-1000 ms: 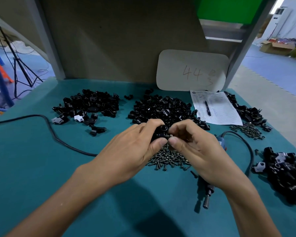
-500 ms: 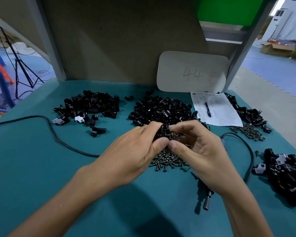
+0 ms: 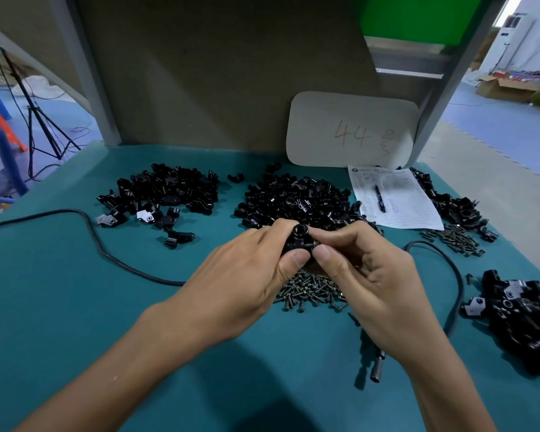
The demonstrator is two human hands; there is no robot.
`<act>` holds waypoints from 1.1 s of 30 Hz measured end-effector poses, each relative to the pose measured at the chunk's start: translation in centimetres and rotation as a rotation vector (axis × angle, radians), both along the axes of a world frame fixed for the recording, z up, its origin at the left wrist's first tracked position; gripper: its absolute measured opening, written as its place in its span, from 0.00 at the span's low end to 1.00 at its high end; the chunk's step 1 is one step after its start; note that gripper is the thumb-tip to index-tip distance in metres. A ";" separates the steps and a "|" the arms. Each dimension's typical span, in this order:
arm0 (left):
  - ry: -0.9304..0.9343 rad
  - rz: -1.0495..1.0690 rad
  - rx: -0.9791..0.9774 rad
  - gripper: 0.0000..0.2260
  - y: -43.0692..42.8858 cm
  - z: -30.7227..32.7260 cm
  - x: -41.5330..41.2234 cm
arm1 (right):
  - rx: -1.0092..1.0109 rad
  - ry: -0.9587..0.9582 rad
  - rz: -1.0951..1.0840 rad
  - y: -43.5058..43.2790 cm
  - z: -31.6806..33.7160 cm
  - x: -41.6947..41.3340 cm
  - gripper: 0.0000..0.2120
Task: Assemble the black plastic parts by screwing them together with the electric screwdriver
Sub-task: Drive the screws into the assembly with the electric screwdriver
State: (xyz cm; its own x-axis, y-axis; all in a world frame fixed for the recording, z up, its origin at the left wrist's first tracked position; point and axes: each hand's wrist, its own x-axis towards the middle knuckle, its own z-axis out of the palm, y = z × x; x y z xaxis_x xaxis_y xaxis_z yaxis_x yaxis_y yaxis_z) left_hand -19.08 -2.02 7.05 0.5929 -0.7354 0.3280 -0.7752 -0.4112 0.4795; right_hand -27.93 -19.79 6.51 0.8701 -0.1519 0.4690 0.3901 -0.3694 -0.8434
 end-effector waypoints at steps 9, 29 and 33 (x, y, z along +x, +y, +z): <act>-0.030 0.011 -0.011 0.20 0.1 0.0 -0.3 | -0.071 -0.013 -0.007 0.2 0.1 0.0 0.05; -0.182 0.056 0.062 0.19 0.1 0.7 -0.9 | 0.028 0.044 -0.020 0.5 0.4 -0.4 0.05; -0.273 0.102 0.085 0.18 0.0 0.7 -1.2 | -0.013 0.044 -0.110 1.2 0.6 -0.6 0.06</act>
State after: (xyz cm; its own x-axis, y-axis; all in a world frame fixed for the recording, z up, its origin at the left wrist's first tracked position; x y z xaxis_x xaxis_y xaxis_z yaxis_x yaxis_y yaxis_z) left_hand -20.24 -2.05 7.77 0.5636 -0.7082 0.4253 -0.8234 -0.5231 0.2200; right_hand -28.50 -18.54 7.12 0.8681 -0.2416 0.4336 0.3095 -0.4193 -0.8534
